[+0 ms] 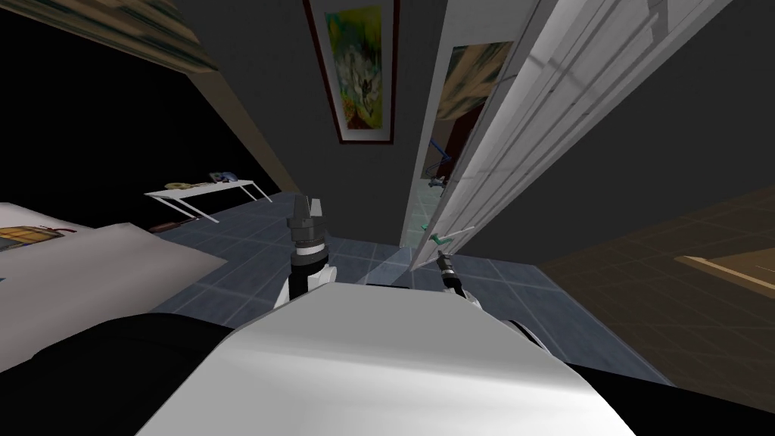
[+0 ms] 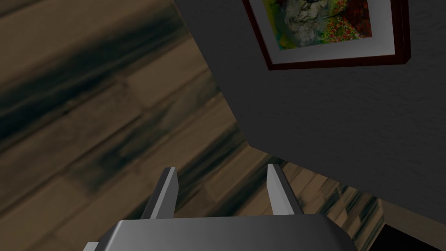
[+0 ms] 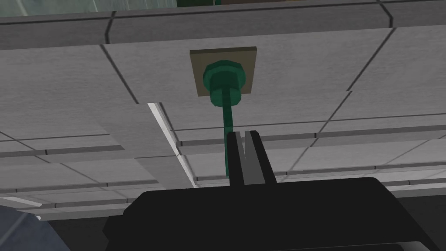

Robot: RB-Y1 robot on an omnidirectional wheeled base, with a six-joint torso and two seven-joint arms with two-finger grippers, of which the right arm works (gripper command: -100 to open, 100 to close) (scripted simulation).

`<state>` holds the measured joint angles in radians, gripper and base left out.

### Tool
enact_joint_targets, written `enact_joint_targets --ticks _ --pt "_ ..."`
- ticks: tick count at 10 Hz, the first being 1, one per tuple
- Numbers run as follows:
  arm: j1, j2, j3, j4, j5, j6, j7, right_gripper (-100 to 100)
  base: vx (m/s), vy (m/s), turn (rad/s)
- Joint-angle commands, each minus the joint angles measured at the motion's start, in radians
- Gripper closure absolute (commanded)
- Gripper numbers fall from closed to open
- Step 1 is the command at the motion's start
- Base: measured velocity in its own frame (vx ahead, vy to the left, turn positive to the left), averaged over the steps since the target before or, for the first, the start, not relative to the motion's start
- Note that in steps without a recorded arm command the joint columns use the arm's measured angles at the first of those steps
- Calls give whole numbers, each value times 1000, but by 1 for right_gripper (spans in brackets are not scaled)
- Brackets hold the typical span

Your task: Pull the door open

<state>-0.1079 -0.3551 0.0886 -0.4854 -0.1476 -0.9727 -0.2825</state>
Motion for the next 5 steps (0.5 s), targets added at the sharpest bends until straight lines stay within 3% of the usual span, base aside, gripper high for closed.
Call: enact_joint_targets --ticks 1,5 --pt "0 0 0 0 0 0 0 -100 -197 -28 5" --pt "0 0 1 0 1 0 -1 -100 -227 -28 11"
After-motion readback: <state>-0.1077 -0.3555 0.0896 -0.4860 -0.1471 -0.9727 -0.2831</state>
